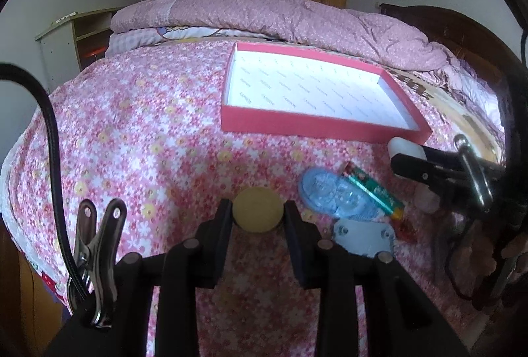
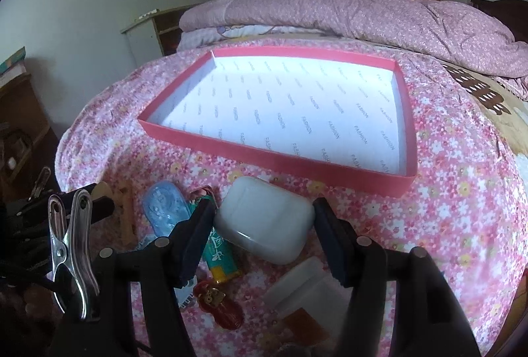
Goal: Organize rigid objects
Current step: 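Grasp the wooden disc with the left gripper while the right grasps the white earbud case, then lower the disc and earbud case into the tray and open both grippers, then move the right gripper to the white plug adapter and grasp it, then grasp the wooden block piece with the left gripper, then place the wooden block in the tray while the right places the plug adapter, then withdraw both grippers and move the right gripper to the blue-grey handle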
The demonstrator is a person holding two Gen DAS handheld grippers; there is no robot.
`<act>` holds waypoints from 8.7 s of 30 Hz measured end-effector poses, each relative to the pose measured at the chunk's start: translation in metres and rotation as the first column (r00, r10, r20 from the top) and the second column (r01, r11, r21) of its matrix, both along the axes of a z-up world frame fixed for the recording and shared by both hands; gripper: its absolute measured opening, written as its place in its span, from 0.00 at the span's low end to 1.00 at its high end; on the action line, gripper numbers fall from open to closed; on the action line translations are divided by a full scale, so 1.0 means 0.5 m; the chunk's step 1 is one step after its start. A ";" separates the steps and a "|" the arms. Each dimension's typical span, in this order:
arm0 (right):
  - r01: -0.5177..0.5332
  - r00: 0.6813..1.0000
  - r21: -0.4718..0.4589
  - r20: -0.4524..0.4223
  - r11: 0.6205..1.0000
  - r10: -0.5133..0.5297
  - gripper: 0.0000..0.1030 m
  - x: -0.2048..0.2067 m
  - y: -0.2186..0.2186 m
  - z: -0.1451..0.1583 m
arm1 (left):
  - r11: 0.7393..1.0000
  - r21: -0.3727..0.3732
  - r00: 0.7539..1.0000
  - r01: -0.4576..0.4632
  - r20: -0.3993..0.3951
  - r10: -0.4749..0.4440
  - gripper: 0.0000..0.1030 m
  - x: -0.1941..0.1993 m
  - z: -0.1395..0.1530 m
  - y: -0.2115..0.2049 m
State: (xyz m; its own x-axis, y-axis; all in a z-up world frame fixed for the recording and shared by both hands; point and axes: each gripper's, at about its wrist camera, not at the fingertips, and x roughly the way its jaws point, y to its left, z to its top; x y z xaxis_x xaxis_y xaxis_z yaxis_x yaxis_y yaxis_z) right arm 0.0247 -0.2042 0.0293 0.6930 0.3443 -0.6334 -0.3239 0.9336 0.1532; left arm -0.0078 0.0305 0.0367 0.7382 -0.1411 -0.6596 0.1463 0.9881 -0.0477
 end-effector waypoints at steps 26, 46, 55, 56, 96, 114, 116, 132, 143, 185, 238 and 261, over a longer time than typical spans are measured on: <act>0.155 0.988 -0.055 0.017 0.986 -0.154 0.61 0.124 -0.096 0.036 | 1.000 0.027 1.000 -0.002 -0.012 0.002 0.32 0.224 0.017 -0.067; 0.129 0.991 -0.014 0.030 0.992 -0.128 0.68 0.112 -0.101 0.045 | 0.999 0.019 1.000 0.027 -0.015 -0.027 0.59 0.209 0.023 -0.081; 0.105 0.992 -0.006 0.068 0.994 -0.104 0.68 0.075 -0.099 0.090 | 1.000 -0.023 1.000 0.021 -0.007 -0.021 0.59 0.167 0.049 -0.069; 0.104 0.992 -0.010 0.073 0.995 -0.103 0.68 0.070 -0.099 0.093 | 0.999 -0.028 1.000 0.021 -0.004 -0.021 0.59 0.161 0.052 -0.067; 0.025 0.996 -0.078 -0.085 0.997 -0.032 0.68 -0.189 -0.145 -0.021 | 0.997 -0.076 0.994 -0.015 -0.109 0.006 0.60 0.000 0.004 0.008; 0.063 0.986 0.043 -0.154 0.997 -0.056 0.31 -0.179 -0.166 -0.058 | 0.997 -0.075 0.987 0.028 -0.153 -0.039 0.60 -0.010 -0.018 -0.005; 0.064 0.987 0.047 -0.152 0.997 -0.057 0.31 -0.179 -0.166 -0.059 | 0.998 -0.058 0.988 0.030 -0.152 -0.039 0.60 -0.010 -0.021 -0.008; 0.071 0.988 0.044 -0.139 0.996 -0.065 0.31 -0.179 -0.165 -0.060 | 0.997 0.063 0.986 -0.043 -0.159 0.052 0.60 0.002 -0.049 -0.001; 0.084 0.986 0.081 -0.148 0.993 -0.071 0.31 -0.174 -0.173 -0.070 | 0.963 0.170 0.969 -0.210 -0.095 0.228 0.60 0.011 -0.045 0.061; 0.072 0.995 0.100 -0.071 0.992 -0.065 0.30 -0.155 -0.176 -0.021 | 0.998 -0.067 1.000 0.010 -0.018 -0.011 0.11 0.067 0.070 -0.007; 0.142 0.986 0.054 -0.096 0.988 -0.136 0.35 0.171 -0.127 0.064 | 1.000 -0.030 0.999 0.008 -0.046 -0.009 0.61 0.237 0.022 -0.112; 0.091 0.992 0.071 -0.091 0.993 -0.085 0.46 0.099 -0.122 0.089 | 0.998 -0.062 0.998 0.022 -0.060 -0.026 0.61 0.192 0.037 -0.115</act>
